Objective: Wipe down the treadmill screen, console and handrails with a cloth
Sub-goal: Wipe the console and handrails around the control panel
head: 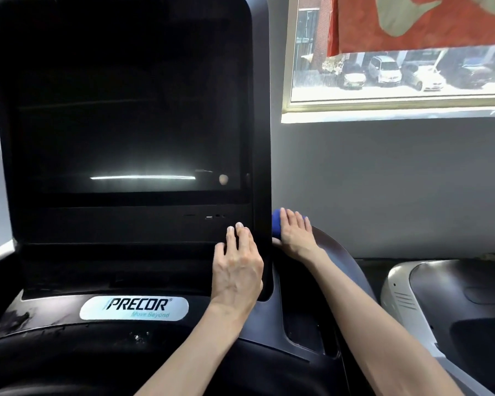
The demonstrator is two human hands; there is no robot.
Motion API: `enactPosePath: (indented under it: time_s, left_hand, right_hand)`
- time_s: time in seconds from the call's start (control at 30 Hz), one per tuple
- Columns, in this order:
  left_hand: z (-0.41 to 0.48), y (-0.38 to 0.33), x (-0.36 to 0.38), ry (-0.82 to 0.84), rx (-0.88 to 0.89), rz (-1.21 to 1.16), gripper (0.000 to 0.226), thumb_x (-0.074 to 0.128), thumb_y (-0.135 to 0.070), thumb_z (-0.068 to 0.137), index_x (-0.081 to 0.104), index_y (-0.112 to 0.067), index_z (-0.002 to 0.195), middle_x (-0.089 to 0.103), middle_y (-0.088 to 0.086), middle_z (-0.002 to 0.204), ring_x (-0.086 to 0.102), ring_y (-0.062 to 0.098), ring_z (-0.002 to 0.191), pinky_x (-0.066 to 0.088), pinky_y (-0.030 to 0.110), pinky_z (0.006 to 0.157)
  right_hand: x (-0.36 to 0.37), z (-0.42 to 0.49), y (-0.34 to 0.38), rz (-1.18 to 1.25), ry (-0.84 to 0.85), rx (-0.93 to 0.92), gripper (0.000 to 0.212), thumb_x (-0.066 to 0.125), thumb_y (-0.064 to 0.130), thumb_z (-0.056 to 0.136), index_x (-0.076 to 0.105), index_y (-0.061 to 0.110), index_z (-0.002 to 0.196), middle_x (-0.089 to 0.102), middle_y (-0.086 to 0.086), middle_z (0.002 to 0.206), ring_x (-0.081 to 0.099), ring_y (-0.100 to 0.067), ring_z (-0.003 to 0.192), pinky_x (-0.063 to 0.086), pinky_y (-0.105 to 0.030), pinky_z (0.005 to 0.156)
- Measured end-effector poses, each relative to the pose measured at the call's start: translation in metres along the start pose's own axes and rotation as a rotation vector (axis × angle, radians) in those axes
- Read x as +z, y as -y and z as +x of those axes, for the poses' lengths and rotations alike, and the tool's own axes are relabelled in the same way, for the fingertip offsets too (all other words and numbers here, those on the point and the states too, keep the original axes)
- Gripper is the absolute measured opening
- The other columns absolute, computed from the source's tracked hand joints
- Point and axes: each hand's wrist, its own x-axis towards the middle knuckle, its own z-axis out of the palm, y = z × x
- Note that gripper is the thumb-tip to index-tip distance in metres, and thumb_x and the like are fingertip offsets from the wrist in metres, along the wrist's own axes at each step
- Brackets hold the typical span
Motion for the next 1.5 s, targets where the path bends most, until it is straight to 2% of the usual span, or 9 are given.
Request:
enactPosePath:
  time_s: [0.13, 0.33, 0.47, 0.63, 0.8, 1.0, 1.2, 1.37, 1.5]
  left_hand:
    - [-0.006, -0.004, -0.003, 0.014, -0.028, -0.002, 0.056, 0.034, -0.003, 0.069, 0.061, 0.009, 0.117, 0.062, 0.024, 0.120, 0.063, 0.036, 0.107, 0.055, 0.044, 0.078]
    - [-0.011, -0.002, -0.001, 0.024, -0.056, 0.016, 0.069, 0.070, -0.004, 0.055, 0.058, 0.008, 0.122, 0.060, 0.023, 0.125, 0.061, 0.035, 0.112, 0.054, 0.044, 0.085]
    - [-0.011, -0.004, 0.000, 0.024, -0.039, 0.041, 0.062, 0.069, -0.002, 0.062, 0.058, 0.008, 0.122, 0.059, 0.022, 0.125, 0.060, 0.035, 0.113, 0.054, 0.041, 0.085]
    - [-0.007, -0.008, -0.004, 0.091, -0.058, 0.044, 0.056, 0.072, -0.006, 0.063, 0.063, 0.007, 0.116, 0.059, 0.023, 0.124, 0.060, 0.036, 0.111, 0.053, 0.039, 0.086]
    - [-0.014, -0.008, -0.008, 0.077, -0.101, -0.067, 0.072, 0.045, -0.016, 0.087, 0.010, 0.000, 0.149, 0.007, 0.017, 0.157, 0.012, 0.028, 0.146, 0.020, 0.039, 0.115]
    - [-0.040, -0.020, 0.003, 0.016, -0.002, -0.181, 0.059, 0.074, -0.018, 0.059, 0.060, -0.005, 0.115, 0.058, 0.011, 0.113, 0.060, 0.024, 0.102, 0.046, 0.041, 0.091]
    - [-0.050, -0.021, 0.011, 0.148, 0.009, -0.151, 0.068, 0.041, -0.016, 0.090, 0.009, -0.004, 0.149, 0.008, 0.010, 0.158, 0.009, 0.021, 0.147, 0.005, 0.041, 0.119]
    - [-0.049, -0.007, 0.021, 0.133, -0.039, -0.212, 0.065, 0.039, -0.015, 0.091, 0.013, -0.006, 0.150, 0.019, 0.007, 0.157, 0.016, 0.018, 0.145, 0.006, 0.039, 0.121]
    - [-0.047, 0.003, 0.027, 0.223, -0.009, -0.184, 0.067, 0.038, -0.014, 0.090, 0.009, -0.006, 0.150, 0.025, 0.004, 0.155, 0.019, 0.015, 0.144, 0.005, 0.038, 0.120]
  right_hand:
    - [0.010, -0.033, -0.015, -0.027, -0.075, 0.351, 0.103, 0.054, 0.064, 0.079, 0.008, -0.001, 0.145, 0.018, -0.024, 0.149, 0.017, -0.038, 0.138, 0.014, -0.048, 0.113]
    - [0.024, -0.114, -0.039, -0.122, -0.029, 0.785, 0.103, 0.047, 0.068, 0.081, 0.009, -0.007, 0.140, 0.032, -0.029, 0.139, 0.041, -0.043, 0.121, 0.038, -0.053, 0.098]
    - [0.019, -0.097, -0.037, -0.094, -0.003, 0.779, 0.105, 0.052, 0.066, 0.080, 0.008, -0.008, 0.141, 0.028, -0.028, 0.141, 0.034, -0.044, 0.126, 0.029, -0.055, 0.104]
    - [0.004, -0.062, -0.049, -0.004, 0.008, 0.411, 0.108, 0.060, 0.066, 0.075, 0.007, 0.001, 0.145, 0.025, -0.018, 0.144, 0.030, -0.036, 0.129, 0.022, -0.046, 0.107]
    - [0.013, -0.109, -0.035, -0.038, -0.005, 0.697, 0.101, 0.060, 0.058, 0.079, 0.009, -0.003, 0.141, 0.028, -0.027, 0.141, 0.036, -0.044, 0.124, 0.031, -0.050, 0.103]
    - [0.030, -0.165, -0.027, -0.109, -0.031, 0.857, 0.098, 0.051, 0.059, 0.084, 0.008, -0.009, 0.140, 0.029, -0.030, 0.140, 0.037, -0.045, 0.124, 0.031, -0.053, 0.103]
    - [0.017, -0.101, -0.049, 0.037, -0.086, 0.537, 0.094, 0.057, 0.052, 0.085, 0.008, 0.000, 0.145, 0.017, -0.022, 0.150, 0.021, -0.038, 0.137, 0.013, -0.046, 0.113]
    - [0.032, -0.110, -0.031, 0.452, -0.438, 0.297, 0.047, 0.044, -0.003, 0.091, 0.041, 0.003, 0.138, 0.037, -0.014, 0.147, 0.025, -0.028, 0.140, 0.009, -0.039, 0.117]
    - [0.031, -0.085, 0.010, 0.694, -0.318, -0.002, 0.035, 0.051, 0.000, 0.089, 0.059, 0.008, 0.122, 0.056, -0.008, 0.130, 0.044, -0.021, 0.129, 0.027, -0.023, 0.108]
